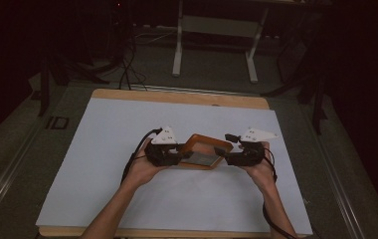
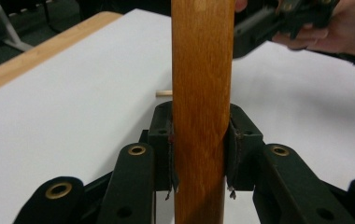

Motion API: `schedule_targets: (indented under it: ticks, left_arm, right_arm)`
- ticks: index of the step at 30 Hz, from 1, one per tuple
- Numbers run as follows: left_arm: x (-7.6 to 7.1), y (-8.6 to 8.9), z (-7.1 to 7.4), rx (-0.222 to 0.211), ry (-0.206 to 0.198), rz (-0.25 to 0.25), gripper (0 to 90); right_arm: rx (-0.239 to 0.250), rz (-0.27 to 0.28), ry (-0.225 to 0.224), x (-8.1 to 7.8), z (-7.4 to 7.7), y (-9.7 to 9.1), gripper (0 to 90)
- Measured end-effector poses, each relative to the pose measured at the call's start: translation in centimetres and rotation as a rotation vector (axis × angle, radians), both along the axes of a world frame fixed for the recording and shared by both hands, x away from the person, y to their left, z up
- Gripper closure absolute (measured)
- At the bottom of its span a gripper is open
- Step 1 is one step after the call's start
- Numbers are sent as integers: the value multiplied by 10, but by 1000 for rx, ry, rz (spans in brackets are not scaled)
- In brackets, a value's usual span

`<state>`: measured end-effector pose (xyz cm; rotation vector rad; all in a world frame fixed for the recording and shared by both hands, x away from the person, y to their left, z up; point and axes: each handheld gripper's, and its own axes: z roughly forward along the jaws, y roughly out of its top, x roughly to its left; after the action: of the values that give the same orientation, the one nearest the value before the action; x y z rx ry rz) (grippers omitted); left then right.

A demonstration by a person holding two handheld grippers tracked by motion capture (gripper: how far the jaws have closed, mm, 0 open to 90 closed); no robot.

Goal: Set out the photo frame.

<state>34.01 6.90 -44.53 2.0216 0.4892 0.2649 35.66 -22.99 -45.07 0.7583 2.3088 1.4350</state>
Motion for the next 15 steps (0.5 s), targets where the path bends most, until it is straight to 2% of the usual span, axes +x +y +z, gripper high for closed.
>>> schedule_targets:
  ticks: [2,10,15]
  left_arm:
    - [1,-1,5,2,-5,0,689]
    - [3,-7,22,18,-36,-33,689]
    - [2,-10,29,20,-45,-57,688]
  right_arm:
    - [-2,17,-15,0,1,2,362]
    - [14,62,-25,3,3,10,351]
    - [28,108,-31,4,3,15,374]
